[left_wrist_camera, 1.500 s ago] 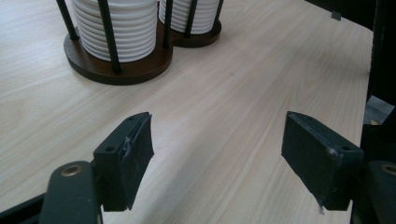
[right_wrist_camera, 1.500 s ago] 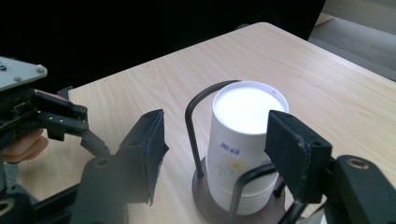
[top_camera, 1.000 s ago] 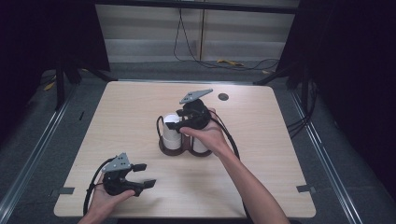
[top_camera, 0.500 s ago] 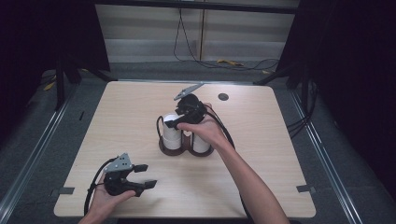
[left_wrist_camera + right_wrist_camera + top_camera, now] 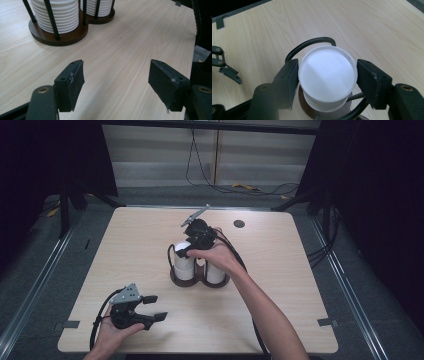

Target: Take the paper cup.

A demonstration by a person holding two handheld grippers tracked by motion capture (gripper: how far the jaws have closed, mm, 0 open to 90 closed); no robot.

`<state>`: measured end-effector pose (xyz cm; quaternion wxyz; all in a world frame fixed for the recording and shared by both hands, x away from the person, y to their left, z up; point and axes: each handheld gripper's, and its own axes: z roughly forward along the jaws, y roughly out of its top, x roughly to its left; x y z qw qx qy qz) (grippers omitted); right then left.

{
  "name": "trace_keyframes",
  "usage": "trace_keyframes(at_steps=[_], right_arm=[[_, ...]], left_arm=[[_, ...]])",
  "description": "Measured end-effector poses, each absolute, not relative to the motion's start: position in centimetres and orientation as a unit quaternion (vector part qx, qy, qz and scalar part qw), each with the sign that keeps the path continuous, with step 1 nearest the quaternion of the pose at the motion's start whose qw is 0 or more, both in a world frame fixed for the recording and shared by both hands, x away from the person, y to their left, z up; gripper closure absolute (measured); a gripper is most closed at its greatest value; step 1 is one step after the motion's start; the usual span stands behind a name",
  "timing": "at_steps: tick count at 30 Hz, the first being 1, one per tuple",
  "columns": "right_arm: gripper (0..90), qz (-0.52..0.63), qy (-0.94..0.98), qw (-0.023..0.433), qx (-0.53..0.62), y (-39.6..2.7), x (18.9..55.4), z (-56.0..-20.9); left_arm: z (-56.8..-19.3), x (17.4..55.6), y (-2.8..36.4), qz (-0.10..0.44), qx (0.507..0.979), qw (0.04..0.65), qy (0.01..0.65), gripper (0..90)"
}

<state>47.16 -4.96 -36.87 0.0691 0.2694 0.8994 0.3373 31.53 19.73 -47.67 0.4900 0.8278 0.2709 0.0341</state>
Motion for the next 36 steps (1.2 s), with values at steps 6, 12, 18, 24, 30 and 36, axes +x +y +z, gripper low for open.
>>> trace_keyframes(at_steps=[6,12,18,24,30,36], right_arm=[[32.7,0.330,0.902,0.066,0.269,-4.7,47.5,-36.8],[31.7,0.304,0.912,0.053,0.270,-4.3,47.9,-37.1],[32.8,0.291,0.916,0.040,0.274,-4.1,48.1,-37.6],[32.7,0.283,0.919,0.037,0.274,-4.0,48.2,-37.8],[33.2,0.276,0.921,0.038,0.273,-3.9,48.2,-37.8],[34.1,0.269,0.924,0.046,0.267,-3.7,48.2,-37.5]], left_arm=[[-47.7,31.7,19.8,0.035,0.830,0.486,0.272,28.3],[-47.8,31.7,19.8,0.034,0.830,0.487,0.271,28.3],[-47.8,31.8,19.9,0.040,0.829,0.484,0.277,28.3],[-47.8,31.8,19.9,0.041,0.830,0.482,0.278,28.3],[-47.8,31.9,19.9,0.039,0.830,0.482,0.278,28.3],[-47.8,31.9,19.9,0.040,0.831,0.481,0.277,28.3]])
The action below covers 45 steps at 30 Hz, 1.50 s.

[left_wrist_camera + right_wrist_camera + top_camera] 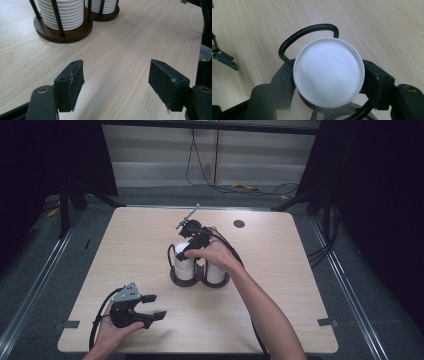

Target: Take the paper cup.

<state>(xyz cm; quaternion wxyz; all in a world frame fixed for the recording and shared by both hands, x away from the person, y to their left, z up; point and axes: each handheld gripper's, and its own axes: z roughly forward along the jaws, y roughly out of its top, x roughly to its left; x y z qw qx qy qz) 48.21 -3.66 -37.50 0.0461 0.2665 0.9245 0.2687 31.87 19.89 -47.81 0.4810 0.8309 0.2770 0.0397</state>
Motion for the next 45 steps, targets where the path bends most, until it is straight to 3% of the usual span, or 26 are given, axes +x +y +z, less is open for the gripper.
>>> trace_keyframes(at_steps=[45], right_arm=[[36.8,0.286,0.920,0.054,0.261,-3.9,47.9,-36.1]], left_arm=[[-47.9,31.9,19.7,0.032,0.834,0.477,0.275,28.3]])
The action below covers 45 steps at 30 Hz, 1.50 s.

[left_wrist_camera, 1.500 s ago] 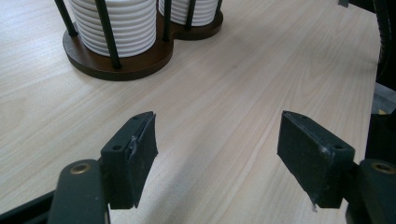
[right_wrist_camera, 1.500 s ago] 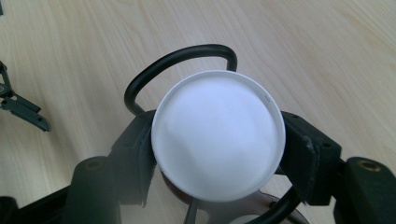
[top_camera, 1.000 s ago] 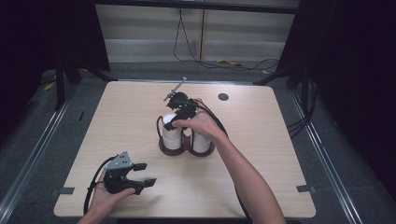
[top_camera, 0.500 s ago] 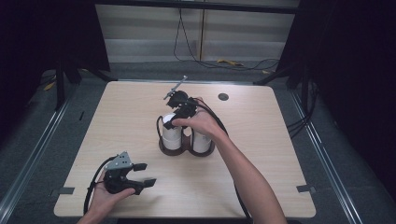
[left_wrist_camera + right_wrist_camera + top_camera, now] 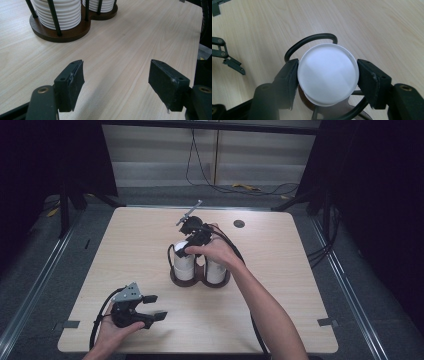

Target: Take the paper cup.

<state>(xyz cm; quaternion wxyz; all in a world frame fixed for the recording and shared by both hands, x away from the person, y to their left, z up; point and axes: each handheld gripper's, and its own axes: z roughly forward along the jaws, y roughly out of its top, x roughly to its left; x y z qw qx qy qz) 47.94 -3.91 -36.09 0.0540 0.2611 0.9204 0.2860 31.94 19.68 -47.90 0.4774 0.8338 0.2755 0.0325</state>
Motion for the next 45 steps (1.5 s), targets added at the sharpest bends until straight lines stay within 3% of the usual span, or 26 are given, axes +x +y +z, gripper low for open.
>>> trace_keyframes(at_steps=[40,42,45], right_arm=[[37.4,0.314,0.915,0.058,0.249,-4.7,47.3,-35.2],[36.2,0.312,0.914,0.053,0.253,-4.7,47.4,-35.3],[26.2,0.305,0.916,0.040,0.258,-4.6,47.6,-36.0]], left_arm=[[-48.0,32.0,19.6,0.030,0.835,0.475,0.274,28.5],[-48.0,32.0,19.6,0.030,0.835,0.476,0.274,28.4],[-48.0,32.0,19.6,0.029,0.835,0.476,0.274,28.5]])
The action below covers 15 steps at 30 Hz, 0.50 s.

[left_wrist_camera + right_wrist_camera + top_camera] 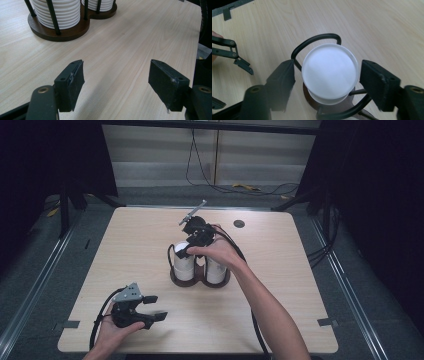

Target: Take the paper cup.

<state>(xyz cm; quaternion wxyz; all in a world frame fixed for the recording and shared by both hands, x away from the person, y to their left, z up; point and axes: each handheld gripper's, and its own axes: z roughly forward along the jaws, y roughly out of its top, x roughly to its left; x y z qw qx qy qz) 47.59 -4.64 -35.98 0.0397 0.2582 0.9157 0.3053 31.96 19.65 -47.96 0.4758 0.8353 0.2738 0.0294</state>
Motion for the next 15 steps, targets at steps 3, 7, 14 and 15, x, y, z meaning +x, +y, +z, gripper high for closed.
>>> trace_keyframes(at_steps=[3,7,14,15], right_arm=[[24.0,0.296,0.917,0.040,0.264,-4.6,47.7,-36.3],[25.0,0.292,0.918,0.044,0.264,-4.6,47.8,-36.6],[34.5,0.269,0.928,0.039,0.255,-4.2,47.8,-37.3],[34.6,0.272,0.927,0.037,0.256,-4.2,47.8,-37.3]], left_arm=[[-48.0,31.9,19.6,0.029,0.835,0.476,0.274,28.5],[-48.0,32.0,19.7,0.029,0.835,0.476,0.274,28.6],[-48.0,31.9,19.7,0.028,0.835,0.477,0.273,28.7],[-48.0,31.9,19.7,0.028,0.835,0.477,0.273,28.7]])
